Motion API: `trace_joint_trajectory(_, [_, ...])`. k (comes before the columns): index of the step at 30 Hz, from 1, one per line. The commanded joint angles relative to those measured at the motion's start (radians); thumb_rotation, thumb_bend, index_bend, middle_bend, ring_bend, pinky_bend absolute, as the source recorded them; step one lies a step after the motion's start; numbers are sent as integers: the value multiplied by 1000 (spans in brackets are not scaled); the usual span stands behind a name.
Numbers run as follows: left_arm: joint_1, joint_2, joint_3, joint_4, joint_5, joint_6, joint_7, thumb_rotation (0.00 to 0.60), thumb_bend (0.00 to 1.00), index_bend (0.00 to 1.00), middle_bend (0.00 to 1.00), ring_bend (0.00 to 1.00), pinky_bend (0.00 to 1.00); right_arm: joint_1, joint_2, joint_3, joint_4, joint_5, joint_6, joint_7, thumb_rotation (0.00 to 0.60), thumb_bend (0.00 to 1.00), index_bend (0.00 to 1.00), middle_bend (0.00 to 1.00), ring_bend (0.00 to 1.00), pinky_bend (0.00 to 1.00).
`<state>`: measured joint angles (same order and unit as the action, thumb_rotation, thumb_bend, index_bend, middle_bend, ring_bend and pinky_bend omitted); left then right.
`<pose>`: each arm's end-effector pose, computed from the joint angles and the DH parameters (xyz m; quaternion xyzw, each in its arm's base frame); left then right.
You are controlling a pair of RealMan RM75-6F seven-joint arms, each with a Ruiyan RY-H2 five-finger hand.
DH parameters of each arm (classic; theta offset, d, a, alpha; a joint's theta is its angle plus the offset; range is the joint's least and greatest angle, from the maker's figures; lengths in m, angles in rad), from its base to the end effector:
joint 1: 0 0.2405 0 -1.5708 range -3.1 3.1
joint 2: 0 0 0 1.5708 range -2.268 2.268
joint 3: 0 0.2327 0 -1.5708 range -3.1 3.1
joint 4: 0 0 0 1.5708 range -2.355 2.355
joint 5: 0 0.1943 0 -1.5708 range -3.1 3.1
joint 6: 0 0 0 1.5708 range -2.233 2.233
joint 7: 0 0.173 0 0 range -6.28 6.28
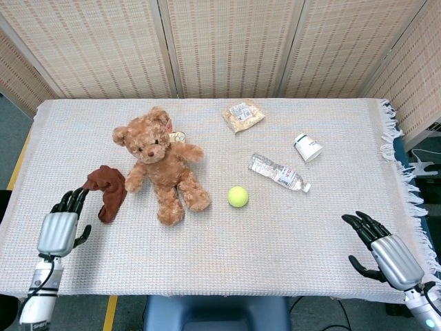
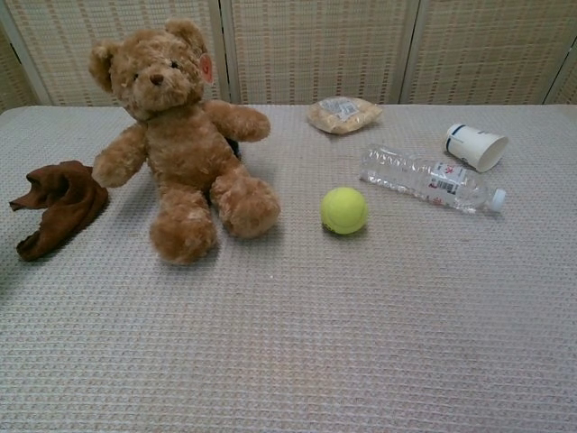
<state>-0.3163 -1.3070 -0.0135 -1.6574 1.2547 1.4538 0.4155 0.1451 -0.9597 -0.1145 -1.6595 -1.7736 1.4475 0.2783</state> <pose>-0.2471 0.2558 0.1016 -0.6350 -0.3477 -0.3246 0.6087 -0.2548 -0.1816 0.1553 0.6783 -0.4339 0.4107 0.4278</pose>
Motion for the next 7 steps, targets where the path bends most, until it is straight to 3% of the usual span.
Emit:
trace_joint_trajectory(1, [33, 20, 25, -20, 14, 14, 10, 600, 342, 0, 41, 60, 281, -1, -9, 1, 3, 3, -4, -15, 600, 295, 3, 79, 0, 165])
trace_joint_trajectory(7, [61, 9, 29, 14, 19, 5, -21, 600, 347, 0, 40, 60, 281, 0, -25, 7, 9, 23, -26, -54, 600, 295, 2, 79, 0, 165])
